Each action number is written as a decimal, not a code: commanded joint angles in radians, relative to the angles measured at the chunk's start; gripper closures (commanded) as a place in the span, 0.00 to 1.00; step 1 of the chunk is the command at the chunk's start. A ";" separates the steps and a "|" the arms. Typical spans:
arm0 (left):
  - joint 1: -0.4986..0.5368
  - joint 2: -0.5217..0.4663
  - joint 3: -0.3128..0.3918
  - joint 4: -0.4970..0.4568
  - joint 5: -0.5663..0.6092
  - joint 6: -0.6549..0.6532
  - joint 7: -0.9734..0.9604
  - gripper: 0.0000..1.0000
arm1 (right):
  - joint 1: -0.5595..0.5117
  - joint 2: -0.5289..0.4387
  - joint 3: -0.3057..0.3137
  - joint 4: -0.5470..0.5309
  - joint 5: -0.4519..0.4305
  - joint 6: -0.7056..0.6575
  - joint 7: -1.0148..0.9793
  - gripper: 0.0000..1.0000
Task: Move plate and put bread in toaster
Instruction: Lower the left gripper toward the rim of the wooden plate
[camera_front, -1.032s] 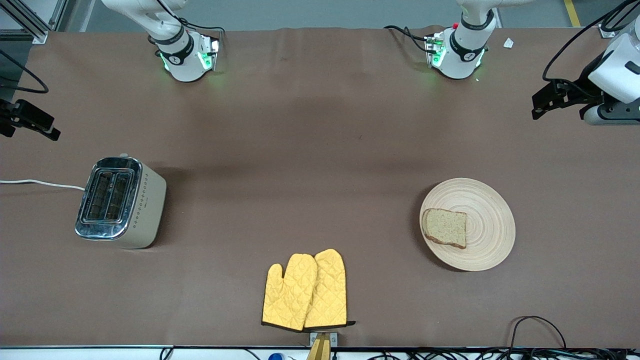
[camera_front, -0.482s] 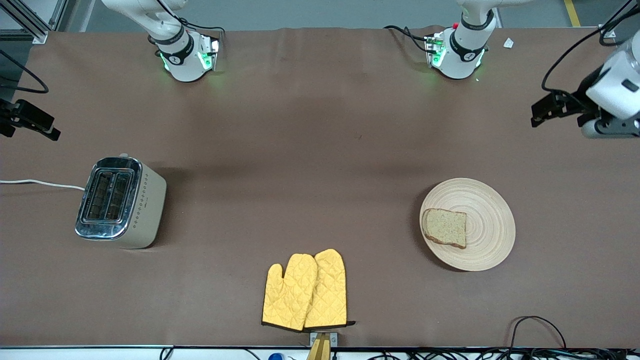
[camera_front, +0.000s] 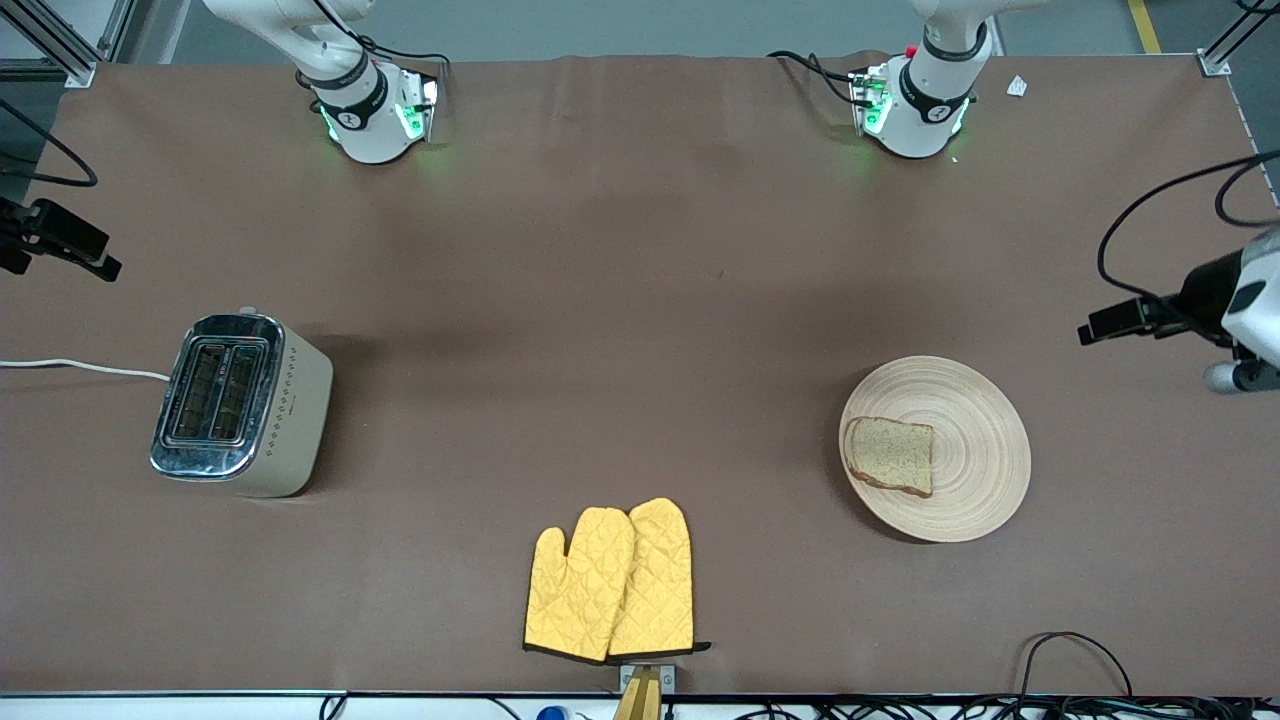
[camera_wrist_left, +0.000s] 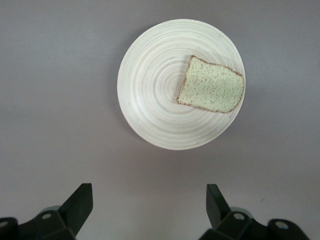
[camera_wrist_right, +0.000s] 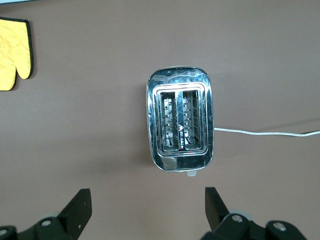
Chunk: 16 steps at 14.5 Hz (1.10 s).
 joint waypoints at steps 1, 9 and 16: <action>0.077 0.119 -0.003 0.024 -0.099 0.070 0.122 0.00 | -0.004 -0.001 0.003 0.002 0.003 -0.006 -0.009 0.00; 0.192 0.422 -0.003 0.030 -0.414 0.208 0.354 0.00 | -0.004 -0.001 0.003 0.002 0.003 -0.006 -0.009 0.00; 0.221 0.583 -0.003 0.122 -0.477 0.243 0.490 0.08 | -0.004 -0.001 0.003 0.002 0.003 -0.008 -0.009 0.00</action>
